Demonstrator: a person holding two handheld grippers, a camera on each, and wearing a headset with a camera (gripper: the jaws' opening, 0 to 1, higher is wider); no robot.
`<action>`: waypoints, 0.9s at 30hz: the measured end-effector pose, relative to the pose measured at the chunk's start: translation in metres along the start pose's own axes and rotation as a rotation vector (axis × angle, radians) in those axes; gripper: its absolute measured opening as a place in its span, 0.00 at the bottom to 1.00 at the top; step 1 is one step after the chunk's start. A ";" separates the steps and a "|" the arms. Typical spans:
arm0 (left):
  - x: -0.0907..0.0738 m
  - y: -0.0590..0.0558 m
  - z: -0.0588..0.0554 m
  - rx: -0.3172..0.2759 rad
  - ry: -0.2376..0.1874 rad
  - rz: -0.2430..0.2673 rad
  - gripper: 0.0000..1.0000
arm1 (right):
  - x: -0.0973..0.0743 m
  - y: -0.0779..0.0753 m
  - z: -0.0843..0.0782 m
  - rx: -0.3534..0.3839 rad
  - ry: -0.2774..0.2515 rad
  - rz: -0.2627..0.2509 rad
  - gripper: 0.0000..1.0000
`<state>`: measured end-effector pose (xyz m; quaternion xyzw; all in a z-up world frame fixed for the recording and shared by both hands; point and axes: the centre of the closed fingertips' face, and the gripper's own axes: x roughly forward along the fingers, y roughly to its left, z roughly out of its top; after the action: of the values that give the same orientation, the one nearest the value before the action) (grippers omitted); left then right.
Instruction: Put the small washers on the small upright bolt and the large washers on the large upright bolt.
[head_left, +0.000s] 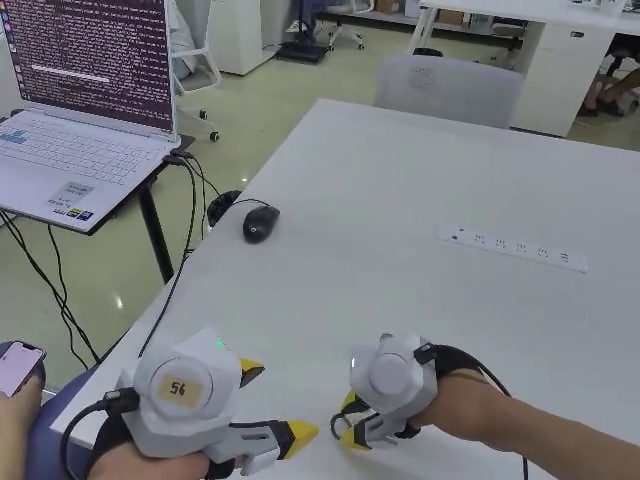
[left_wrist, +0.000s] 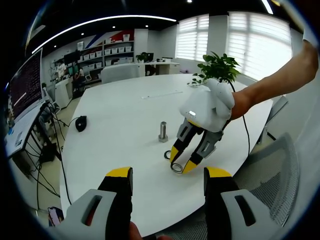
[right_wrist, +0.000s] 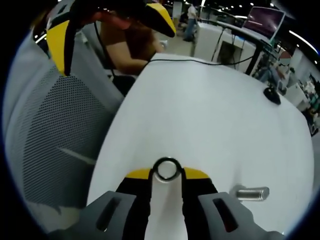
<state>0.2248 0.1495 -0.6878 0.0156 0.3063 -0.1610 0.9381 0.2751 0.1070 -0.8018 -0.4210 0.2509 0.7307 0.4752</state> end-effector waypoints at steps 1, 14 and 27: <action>0.000 -0.001 0.000 -0.002 -0.001 0.000 0.57 | -0.002 -0.002 0.000 0.008 -0.005 -0.006 0.23; 0.002 0.000 0.002 -0.005 -0.005 0.000 0.57 | -0.043 -0.039 0.004 0.035 -0.037 -0.134 0.23; 0.002 0.000 0.001 -0.011 -0.006 0.003 0.57 | -0.076 -0.095 -0.013 0.147 -0.016 -0.283 0.23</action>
<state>0.2270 0.1491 -0.6876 0.0105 0.3044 -0.1581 0.9393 0.3808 0.1004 -0.7407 -0.4105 0.2380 0.6395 0.6048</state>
